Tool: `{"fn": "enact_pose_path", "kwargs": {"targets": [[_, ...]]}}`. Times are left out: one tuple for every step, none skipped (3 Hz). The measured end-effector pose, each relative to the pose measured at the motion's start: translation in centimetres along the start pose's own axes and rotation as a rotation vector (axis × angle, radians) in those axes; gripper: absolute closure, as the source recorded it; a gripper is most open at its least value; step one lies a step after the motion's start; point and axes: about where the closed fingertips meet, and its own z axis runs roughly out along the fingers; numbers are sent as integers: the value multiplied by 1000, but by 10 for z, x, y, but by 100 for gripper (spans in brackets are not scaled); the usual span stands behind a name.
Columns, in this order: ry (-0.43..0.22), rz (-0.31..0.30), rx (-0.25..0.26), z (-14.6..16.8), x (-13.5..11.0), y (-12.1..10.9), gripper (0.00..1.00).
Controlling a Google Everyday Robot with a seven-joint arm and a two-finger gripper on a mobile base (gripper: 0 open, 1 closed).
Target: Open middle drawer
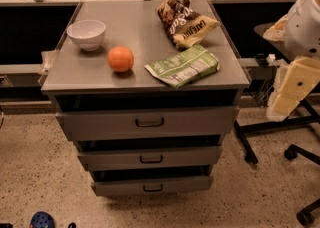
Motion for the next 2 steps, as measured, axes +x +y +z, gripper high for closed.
{"fn": "enact_pose_path", "kwargs": {"targets": [[-6,-3,-1,3,0,0,0],[-59,-30,-13,30,2,2,0]]}}
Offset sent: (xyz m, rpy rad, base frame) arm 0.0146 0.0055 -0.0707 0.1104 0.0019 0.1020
